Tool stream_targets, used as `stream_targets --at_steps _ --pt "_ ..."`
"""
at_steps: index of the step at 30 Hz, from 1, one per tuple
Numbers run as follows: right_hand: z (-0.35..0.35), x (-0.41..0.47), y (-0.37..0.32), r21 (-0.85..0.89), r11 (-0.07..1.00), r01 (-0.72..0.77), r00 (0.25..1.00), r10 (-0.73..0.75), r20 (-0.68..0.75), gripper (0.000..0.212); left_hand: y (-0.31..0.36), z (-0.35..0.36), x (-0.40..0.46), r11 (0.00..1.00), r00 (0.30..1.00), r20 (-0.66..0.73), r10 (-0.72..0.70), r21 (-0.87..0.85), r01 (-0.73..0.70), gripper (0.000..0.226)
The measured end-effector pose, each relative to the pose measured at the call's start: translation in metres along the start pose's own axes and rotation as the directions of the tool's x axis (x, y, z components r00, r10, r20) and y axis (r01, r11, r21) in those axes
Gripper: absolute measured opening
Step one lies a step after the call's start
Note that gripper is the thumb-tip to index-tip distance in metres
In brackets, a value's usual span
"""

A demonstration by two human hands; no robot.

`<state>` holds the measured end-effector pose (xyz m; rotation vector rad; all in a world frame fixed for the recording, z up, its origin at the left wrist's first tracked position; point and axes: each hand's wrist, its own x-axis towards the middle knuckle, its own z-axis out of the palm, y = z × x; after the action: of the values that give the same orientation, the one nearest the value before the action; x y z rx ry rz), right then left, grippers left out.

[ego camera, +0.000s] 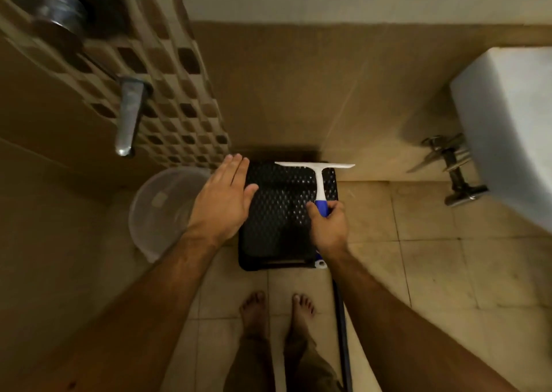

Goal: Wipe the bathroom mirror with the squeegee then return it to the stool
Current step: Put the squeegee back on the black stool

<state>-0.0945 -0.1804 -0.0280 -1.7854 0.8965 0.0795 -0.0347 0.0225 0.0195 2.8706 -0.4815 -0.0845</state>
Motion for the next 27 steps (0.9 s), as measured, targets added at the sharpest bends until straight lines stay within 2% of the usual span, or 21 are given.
stream_targets --at_steps 9,14,22,27 --pt "0.057 0.069 0.074 -0.134 0.988 -0.078 0.993 0.088 0.075 0.038 -0.027 0.122 0.014 0.996 0.991 0.128 -0.04 -0.068 0.049 0.063" --pt "0.067 0.093 0.085 -0.145 0.986 -0.078 0.996 0.084 0.034 0.028 -0.027 0.163 0.019 0.993 0.987 0.154 -0.034 -0.107 0.051 0.064" --pt "0.081 0.115 0.099 -0.158 0.983 -0.093 0.995 0.098 0.023 0.034 -0.036 0.193 0.03 0.989 0.983 0.184 -0.027 -0.137 0.052 0.063" --pt "0.083 0.114 0.103 -0.172 0.981 -0.094 0.994 0.102 0.04 0.049 -0.038 0.194 0.03 0.991 0.982 0.187 -0.027 -0.121 0.051 0.063"
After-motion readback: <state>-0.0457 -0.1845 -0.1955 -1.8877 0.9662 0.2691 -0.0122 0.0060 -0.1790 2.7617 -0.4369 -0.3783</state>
